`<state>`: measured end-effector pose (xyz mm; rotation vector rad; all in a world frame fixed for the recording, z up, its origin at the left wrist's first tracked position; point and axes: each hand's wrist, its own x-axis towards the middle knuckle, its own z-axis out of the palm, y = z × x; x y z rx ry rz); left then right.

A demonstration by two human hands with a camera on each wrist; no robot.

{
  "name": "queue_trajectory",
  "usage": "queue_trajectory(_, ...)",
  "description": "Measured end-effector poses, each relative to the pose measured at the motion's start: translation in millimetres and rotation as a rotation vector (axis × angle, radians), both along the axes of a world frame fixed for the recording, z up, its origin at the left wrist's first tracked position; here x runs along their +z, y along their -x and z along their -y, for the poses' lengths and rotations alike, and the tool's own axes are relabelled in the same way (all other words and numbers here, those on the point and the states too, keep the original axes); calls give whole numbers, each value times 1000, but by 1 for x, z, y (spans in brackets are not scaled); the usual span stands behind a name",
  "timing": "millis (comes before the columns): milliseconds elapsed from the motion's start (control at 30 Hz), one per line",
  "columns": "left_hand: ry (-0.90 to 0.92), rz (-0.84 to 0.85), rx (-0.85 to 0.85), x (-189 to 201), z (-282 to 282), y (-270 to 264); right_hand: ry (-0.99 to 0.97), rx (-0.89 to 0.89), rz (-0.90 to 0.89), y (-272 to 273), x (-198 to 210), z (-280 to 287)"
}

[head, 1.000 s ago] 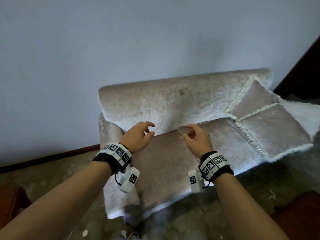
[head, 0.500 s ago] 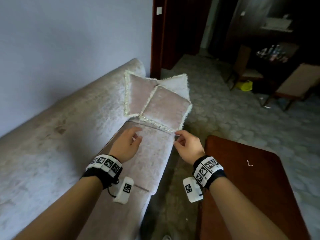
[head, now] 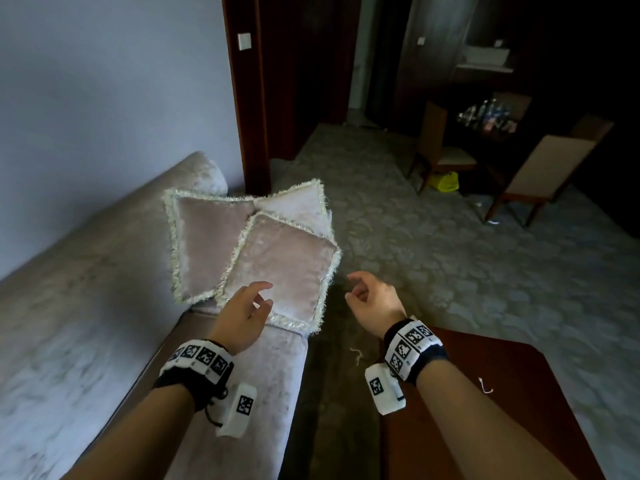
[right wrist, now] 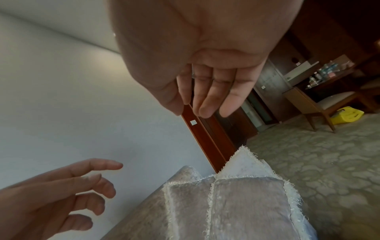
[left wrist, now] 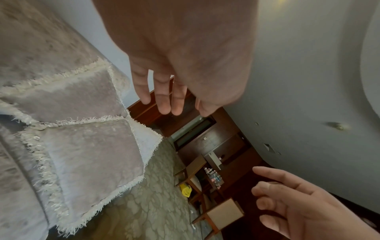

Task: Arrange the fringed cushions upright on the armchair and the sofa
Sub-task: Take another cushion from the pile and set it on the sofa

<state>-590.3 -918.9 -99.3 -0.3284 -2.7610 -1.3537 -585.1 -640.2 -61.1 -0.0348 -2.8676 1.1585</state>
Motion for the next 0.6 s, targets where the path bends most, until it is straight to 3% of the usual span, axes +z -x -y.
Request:
queue_trajectory(400, 169, 20, 6, -44, -13, 292, -43, -11, 115, 258, -41, -35)
queue_trajectory(600, 324, 305, 34, -91, -4, 398, -55, 16, 295, 359, -113, -50)
